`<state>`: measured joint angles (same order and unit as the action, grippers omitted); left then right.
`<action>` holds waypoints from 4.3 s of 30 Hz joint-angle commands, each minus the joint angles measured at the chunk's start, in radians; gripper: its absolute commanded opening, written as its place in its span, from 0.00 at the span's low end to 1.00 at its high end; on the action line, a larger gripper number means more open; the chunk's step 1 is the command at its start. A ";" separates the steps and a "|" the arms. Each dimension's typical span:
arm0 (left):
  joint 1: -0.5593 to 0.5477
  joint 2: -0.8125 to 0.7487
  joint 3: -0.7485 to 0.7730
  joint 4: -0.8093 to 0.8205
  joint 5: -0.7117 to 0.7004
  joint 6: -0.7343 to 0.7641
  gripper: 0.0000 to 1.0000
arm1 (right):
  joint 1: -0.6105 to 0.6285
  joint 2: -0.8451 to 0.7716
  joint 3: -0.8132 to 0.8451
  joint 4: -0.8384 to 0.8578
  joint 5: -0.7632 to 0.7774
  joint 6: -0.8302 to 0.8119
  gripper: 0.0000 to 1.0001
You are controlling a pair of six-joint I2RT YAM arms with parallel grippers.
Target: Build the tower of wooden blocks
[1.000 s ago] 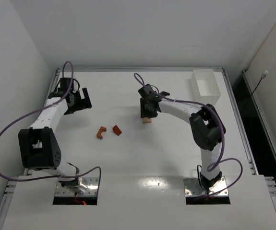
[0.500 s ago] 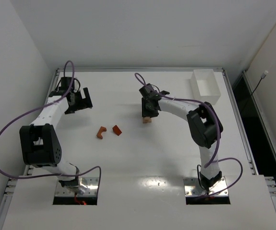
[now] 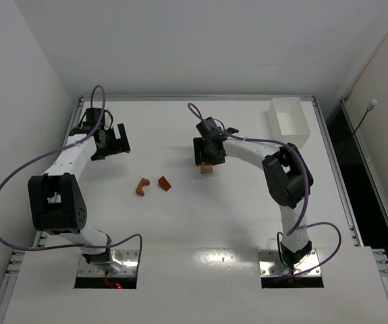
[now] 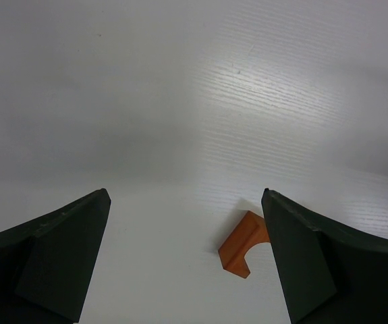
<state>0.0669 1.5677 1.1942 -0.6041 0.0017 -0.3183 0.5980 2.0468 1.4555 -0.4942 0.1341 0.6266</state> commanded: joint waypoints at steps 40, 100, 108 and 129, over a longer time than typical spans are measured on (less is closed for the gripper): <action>-0.194 -0.005 -0.203 -0.095 0.173 0.036 0.56 | -0.127 -0.680 -0.296 0.166 -0.008 -0.419 0.59; -0.233 0.083 -0.076 -0.048 0.080 0.113 0.36 | -0.136 -0.611 -0.288 0.166 -0.133 -0.401 0.61; -0.242 0.083 -0.085 -0.057 0.070 0.113 0.36 | -0.136 -0.602 -0.279 0.166 -0.133 -0.401 0.61; -0.242 0.058 -0.159 -0.059 0.061 0.122 0.32 | -0.136 -0.593 -0.288 0.166 -0.114 -0.401 0.61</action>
<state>-0.1646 1.6585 1.0401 -0.6716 0.0711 -0.2092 0.4660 1.4616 1.1709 -0.3523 0.0177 0.2165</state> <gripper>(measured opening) 0.319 0.604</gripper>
